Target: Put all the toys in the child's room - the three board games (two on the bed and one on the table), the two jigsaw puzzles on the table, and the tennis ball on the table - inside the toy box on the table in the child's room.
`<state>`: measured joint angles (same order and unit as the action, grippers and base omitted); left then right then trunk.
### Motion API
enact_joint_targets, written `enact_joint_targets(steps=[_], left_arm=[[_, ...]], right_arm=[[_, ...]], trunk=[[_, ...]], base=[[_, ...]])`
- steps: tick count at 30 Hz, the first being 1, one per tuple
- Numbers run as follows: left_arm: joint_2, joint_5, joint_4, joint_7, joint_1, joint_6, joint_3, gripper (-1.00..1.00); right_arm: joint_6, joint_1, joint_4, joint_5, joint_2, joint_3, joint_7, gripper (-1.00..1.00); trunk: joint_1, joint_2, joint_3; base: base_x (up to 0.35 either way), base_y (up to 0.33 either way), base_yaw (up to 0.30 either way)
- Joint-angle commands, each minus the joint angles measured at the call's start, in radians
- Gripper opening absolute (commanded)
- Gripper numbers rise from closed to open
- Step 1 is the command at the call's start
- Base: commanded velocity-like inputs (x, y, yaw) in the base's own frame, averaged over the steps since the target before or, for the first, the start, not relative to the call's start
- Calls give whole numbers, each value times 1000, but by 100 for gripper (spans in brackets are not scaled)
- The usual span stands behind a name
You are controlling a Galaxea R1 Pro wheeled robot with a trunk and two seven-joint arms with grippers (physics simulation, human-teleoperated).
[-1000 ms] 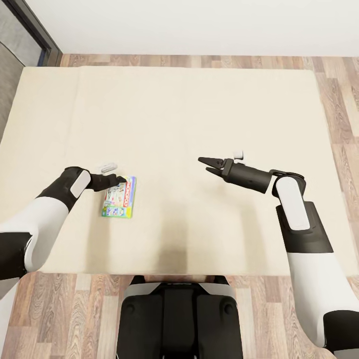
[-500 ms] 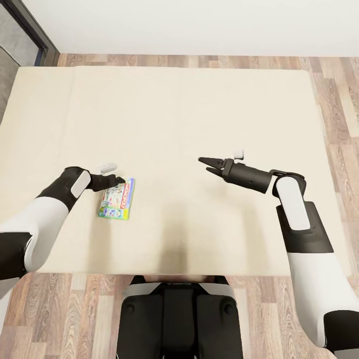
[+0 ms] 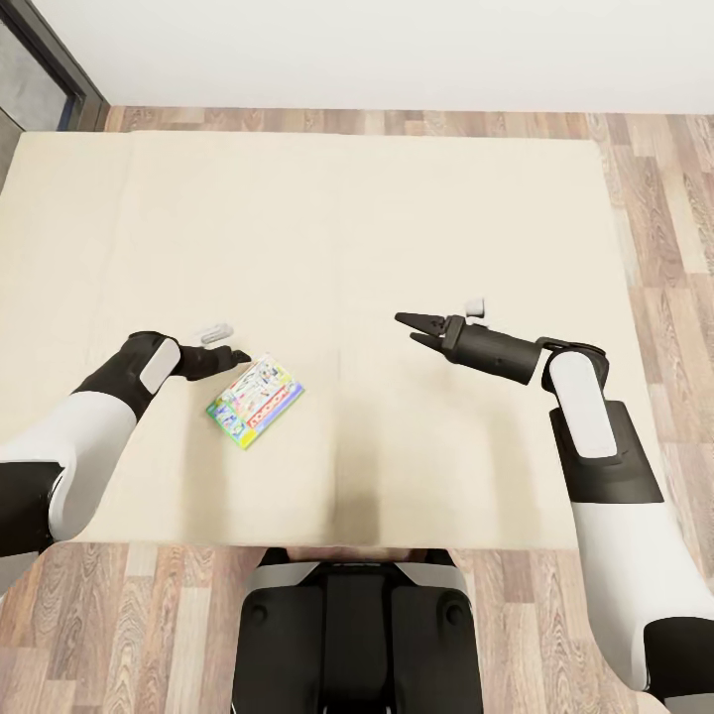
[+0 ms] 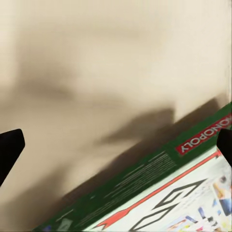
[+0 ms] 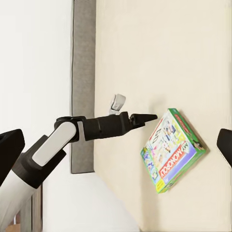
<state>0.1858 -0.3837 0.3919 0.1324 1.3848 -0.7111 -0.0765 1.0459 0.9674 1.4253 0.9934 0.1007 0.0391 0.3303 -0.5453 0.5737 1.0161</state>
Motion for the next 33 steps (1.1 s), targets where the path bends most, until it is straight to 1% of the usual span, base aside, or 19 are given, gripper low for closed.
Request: enact_joint_targets(steps=[1,33], left_arm=[[1,-1,1,3,0,-2,-8,100],[2,-1,1,3,0,-2,-11,100]], right_arm=[[1,1,0,-10,1,0,10,100],[1,1,0,-10,1,1,10,100]], trunk=[[0,1,1],[0,1,1]], base=[[0,-92,0],[0,-33,0]])
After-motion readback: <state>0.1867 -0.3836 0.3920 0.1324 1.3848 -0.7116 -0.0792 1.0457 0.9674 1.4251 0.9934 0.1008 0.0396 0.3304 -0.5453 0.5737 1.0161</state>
